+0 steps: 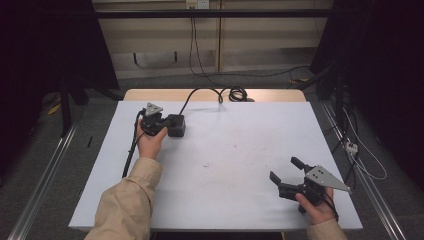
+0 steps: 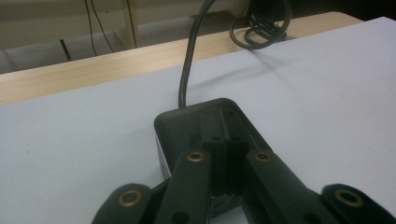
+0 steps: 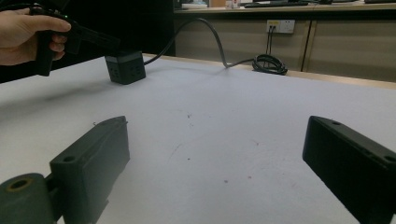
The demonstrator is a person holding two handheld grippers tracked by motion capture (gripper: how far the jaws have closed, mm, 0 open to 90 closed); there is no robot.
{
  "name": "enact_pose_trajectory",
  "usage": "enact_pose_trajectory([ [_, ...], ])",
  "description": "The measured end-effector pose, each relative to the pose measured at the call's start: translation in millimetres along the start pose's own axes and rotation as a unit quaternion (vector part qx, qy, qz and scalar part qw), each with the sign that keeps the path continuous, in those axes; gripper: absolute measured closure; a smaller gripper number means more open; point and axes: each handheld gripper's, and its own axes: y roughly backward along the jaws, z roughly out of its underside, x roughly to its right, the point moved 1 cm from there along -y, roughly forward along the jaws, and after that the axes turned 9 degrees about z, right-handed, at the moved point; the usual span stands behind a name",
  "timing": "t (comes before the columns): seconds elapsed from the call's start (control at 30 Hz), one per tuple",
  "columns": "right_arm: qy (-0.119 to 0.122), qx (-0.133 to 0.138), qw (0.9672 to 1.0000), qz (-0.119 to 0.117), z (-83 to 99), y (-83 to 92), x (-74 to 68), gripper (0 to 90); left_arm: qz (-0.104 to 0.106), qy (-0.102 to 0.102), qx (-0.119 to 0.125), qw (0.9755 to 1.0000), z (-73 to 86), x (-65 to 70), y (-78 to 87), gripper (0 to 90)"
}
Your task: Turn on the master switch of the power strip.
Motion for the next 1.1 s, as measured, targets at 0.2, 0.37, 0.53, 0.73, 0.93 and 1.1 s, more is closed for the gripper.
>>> enact_pose_trajectory([
  [0.2,0.001,0.001,1.0,0.001,0.2,0.2,0.6,6.5,0.003,0.005,-0.001,1.0,1.1,0.0,-1.3,90.0],
  [0.37,0.002,0.0,1.0,0.001,0.3,0.5,0.2,6.5,0.001,0.006,-0.004,1.0,1.2,-0.5,-1.7,90.0],
  [0.53,0.002,0.0,1.0,-0.001,0.2,0.8,-0.3,6.5,-0.001,0.004,-0.004,1.0,1.8,0.6,-2.3,90.0],
  [0.73,0.001,0.0,1.0,-0.001,0.2,1.6,-0.4,6.5,-0.001,-0.001,-0.009,1.0,1.8,0.4,-2.3,90.0],
  [0.93,0.003,0.002,1.0,0.0,0.1,3.1,0.3,6.5,-0.003,-0.004,-0.01,0.9999,2.0,0.6,-2.4,90.0],
  [1.1,0.005,0.001,1.0,-0.001,0.3,3.4,-0.4,6.5,-0.003,-0.005,-0.01,0.9999,2.0,0.9,-2.8,90.0],
])
